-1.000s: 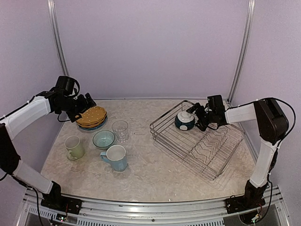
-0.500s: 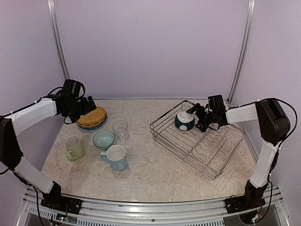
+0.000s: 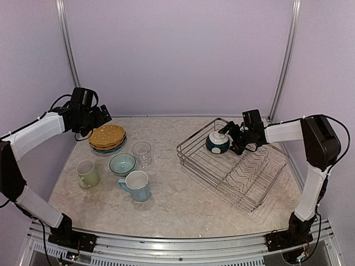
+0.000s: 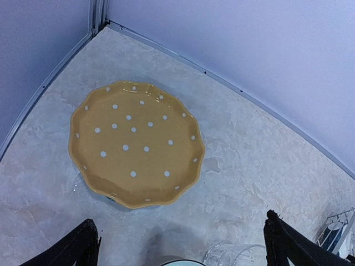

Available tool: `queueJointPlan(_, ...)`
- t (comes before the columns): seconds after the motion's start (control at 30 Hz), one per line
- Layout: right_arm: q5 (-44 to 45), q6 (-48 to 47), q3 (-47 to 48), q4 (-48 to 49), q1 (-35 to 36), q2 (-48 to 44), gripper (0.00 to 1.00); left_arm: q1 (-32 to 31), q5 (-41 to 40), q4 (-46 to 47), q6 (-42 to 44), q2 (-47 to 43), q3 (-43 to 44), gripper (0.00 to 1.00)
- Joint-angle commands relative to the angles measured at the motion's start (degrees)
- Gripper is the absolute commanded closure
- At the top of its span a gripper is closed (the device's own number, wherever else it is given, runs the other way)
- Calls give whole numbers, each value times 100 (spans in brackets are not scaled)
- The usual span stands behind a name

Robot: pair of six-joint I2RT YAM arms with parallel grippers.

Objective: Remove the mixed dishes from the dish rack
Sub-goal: Grab the bowl from the dish rack.

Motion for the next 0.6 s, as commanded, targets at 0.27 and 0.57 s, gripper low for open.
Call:
queueJointPlan(0.27, -685, 308, -269, 1396, 134, 235, 0, -51, -107, -73, 78, -313, 209, 1)
queueJointPlan(0.57, 377, -743, 619, -1327, 292, -331, 0, -304, 21, -230, 249, -800, 259, 1)
